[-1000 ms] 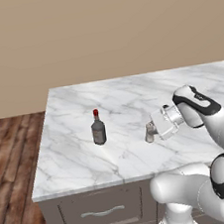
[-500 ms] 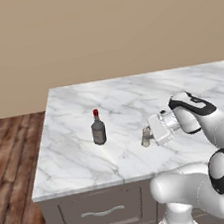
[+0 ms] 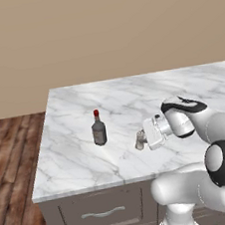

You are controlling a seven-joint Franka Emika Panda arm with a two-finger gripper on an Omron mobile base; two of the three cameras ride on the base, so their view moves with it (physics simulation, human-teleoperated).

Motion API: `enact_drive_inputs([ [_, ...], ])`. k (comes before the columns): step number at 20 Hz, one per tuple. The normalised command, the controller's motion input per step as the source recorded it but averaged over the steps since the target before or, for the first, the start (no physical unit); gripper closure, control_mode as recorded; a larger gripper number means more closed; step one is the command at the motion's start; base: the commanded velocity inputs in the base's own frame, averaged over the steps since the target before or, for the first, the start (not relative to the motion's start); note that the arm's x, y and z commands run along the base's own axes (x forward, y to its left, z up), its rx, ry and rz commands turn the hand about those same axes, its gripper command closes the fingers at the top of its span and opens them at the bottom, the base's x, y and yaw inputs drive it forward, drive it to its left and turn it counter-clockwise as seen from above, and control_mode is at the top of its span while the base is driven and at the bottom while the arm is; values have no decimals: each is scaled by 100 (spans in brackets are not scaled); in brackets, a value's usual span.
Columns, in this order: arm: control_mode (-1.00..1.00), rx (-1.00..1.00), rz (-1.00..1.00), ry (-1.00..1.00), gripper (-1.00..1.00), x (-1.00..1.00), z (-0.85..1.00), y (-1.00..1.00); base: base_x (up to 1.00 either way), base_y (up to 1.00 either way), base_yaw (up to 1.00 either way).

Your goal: Get the candle and the liquor from the cabinet and move them to the dining counter.

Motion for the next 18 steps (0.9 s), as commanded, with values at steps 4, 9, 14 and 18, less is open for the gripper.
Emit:
enact_drive_inputs([
  [4, -100, 0, 0, 0, 100, 29, -9, 17, 0, 0, 0],
  [9, -100, 0, 0, 0, 100, 27, -13, 14, 0, 0, 0],
  [14, -100, 0, 0, 0, 100, 23, -17, 13, 0, 0, 0],
  [18, -100, 0, 0, -1, 100, 19, -21, 15, 0, 0, 0],
])
